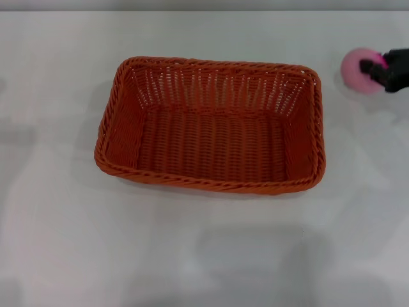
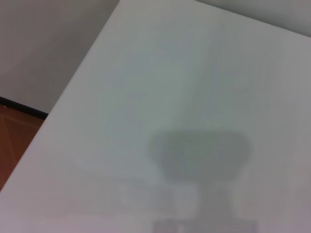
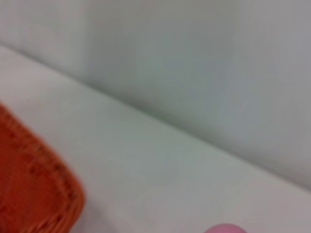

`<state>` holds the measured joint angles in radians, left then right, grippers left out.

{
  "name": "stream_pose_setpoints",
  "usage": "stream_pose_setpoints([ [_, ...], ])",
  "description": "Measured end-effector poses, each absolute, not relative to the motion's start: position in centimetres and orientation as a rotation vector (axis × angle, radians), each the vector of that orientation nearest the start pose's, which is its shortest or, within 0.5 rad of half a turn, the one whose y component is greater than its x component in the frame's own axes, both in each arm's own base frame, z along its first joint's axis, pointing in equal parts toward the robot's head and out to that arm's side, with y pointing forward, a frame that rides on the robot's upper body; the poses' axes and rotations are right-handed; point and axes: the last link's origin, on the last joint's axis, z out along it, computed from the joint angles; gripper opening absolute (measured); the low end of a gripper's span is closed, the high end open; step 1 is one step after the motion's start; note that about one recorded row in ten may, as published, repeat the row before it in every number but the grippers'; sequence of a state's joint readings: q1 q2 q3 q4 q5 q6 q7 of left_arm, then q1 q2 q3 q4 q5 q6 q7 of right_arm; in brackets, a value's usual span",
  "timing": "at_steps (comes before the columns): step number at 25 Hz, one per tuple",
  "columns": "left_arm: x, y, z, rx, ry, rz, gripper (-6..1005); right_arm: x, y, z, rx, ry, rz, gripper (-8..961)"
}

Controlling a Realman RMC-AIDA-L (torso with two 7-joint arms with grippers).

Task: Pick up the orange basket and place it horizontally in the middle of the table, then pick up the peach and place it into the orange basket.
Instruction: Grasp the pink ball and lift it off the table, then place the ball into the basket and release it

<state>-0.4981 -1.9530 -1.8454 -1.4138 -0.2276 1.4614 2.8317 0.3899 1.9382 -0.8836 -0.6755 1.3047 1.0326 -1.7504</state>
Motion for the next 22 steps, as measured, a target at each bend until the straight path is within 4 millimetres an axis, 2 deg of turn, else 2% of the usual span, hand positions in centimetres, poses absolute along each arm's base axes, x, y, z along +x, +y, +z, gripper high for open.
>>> stream_pose_setpoints([
  [8,-26.1,37.3,10.4,-1.463,-1.628,0.229,737,34.4,35.7,9.3,-2.178,0.631,0.323,198],
  [17,-26.3,37.4,10.5,-1.456,-1.628,0.224,737,33.0,32.4,10.9,-2.244,0.591,0.54,204],
  [22,-26.3,37.6,10.7,-1.453,-1.618,0.219,737,31.8,30.7,10.8,-2.334,0.556,0.663,207],
])
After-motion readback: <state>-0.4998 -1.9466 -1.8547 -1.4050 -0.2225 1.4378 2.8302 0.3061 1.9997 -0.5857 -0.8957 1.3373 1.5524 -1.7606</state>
